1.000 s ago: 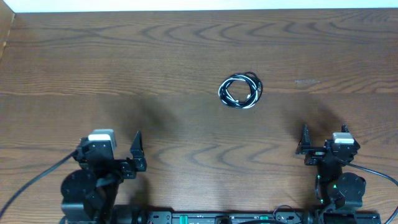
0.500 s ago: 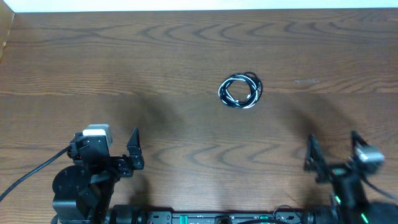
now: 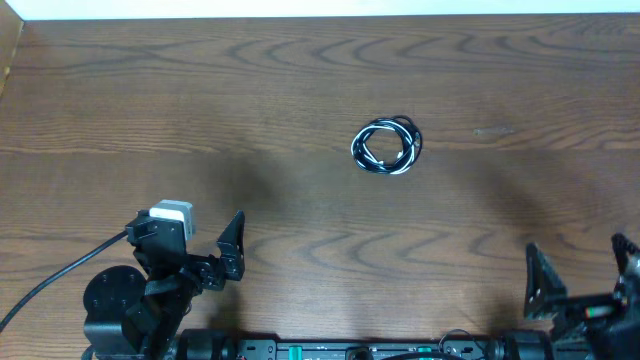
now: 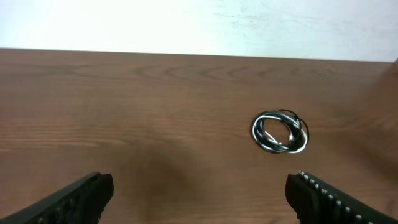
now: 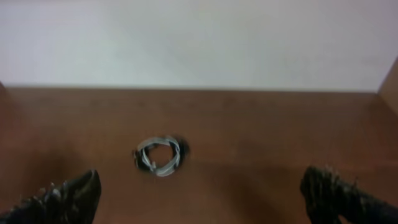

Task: Untangle cables
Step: 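Raise the left arm and move its gripper toward the cable coil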

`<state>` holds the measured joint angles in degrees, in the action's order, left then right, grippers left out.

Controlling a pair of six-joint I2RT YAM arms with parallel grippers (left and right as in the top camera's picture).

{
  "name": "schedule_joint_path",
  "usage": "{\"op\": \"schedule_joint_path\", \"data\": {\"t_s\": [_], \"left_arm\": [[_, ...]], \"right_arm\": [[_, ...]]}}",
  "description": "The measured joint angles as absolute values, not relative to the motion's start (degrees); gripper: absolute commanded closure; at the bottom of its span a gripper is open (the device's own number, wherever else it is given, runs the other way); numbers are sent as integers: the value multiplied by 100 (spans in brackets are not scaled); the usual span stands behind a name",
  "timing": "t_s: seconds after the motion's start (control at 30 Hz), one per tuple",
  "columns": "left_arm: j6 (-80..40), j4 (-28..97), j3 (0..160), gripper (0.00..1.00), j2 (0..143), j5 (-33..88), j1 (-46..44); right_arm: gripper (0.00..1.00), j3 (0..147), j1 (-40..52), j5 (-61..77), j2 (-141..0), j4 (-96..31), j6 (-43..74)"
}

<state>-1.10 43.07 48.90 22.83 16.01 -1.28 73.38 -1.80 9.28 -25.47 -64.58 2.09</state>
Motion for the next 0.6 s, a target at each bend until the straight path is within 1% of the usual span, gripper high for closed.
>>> {"op": "schedule_joint_path", "data": {"t_s": [0.23, 0.27, 0.3, 0.33, 0.57, 0.6], "left_arm": [[-283, 4309, 4890, 2, 2283, 1603, -128], [-296, 4307, 4890, 0, 2283, 1603, -128], [-298, 4305, 4890, 4, 2283, 1601, -128], [-307, 4298, 4890, 4, 2283, 1603, -128], [-692, 4150, 4890, 4, 2434, 1601, -128], [-733, 4136, 4890, 5, 2530, 1601, -128]], "right_arm": [[1, 8333, -180, 1181, -3889, -6997, -320], [1, 8377, -180, 1236, -4051, -7015, -399], [1, 8388, -180, 1282, -4178, -7024, -458], [1, 8394, -180, 1321, -4300, -7048, -510], [1, 8392, -180, 1437, -4954, -7028, -670], [5, 8392, -180, 1444, -5002, -7006, -676]]}}
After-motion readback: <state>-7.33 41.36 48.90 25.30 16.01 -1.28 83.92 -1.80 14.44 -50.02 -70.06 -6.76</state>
